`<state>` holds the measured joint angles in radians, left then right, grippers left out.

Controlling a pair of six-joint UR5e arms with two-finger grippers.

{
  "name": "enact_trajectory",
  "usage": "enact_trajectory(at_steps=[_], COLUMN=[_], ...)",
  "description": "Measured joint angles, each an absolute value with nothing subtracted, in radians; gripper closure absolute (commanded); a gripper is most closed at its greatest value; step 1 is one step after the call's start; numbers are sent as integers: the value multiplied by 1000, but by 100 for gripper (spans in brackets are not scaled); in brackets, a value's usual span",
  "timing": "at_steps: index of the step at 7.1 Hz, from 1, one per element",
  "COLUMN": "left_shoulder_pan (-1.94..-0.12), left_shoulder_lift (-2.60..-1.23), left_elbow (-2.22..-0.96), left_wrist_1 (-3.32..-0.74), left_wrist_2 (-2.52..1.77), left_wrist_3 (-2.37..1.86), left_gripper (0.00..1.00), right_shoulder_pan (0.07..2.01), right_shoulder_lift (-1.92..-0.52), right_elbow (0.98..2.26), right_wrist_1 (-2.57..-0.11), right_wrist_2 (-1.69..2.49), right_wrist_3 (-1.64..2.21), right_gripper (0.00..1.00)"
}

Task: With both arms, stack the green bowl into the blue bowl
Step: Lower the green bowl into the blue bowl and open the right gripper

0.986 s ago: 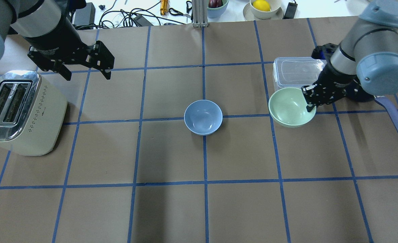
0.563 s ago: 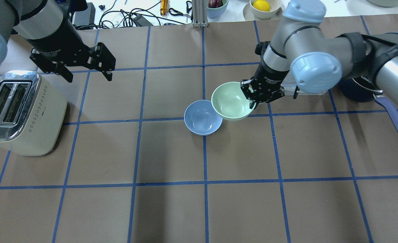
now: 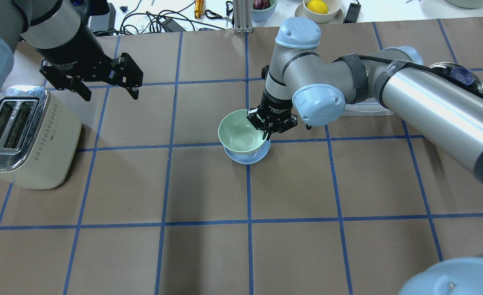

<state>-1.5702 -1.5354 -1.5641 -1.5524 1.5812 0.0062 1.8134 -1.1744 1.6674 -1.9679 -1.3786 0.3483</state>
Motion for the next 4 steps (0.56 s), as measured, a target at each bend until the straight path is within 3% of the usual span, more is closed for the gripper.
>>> enact_trajectory(at_steps=[1, 3, 4], left_shoulder_pan=[-1571, -1571, -1572], left_shoulder_lift=[-1535, -1536, -1535], left_elbow=[-1563, -1563, -1563], left_wrist_1=[-1552, -1552, -1552], left_wrist_2=[1581, 1580, 1581], left_wrist_3=[6, 6, 7], left_gripper=[0, 0, 0], right_shoulder_pan=[1817, 1817, 1817], right_shoulder_lift=[-1167, -1159, -1158], right_elbow=[1680, 1698, 1699], right_wrist_1=[-1996, -2041, -2047], right_wrist_2=[-1388, -1397, -1398], right_wrist_3=[346, 340, 338], right_gripper=[100, 1, 0])
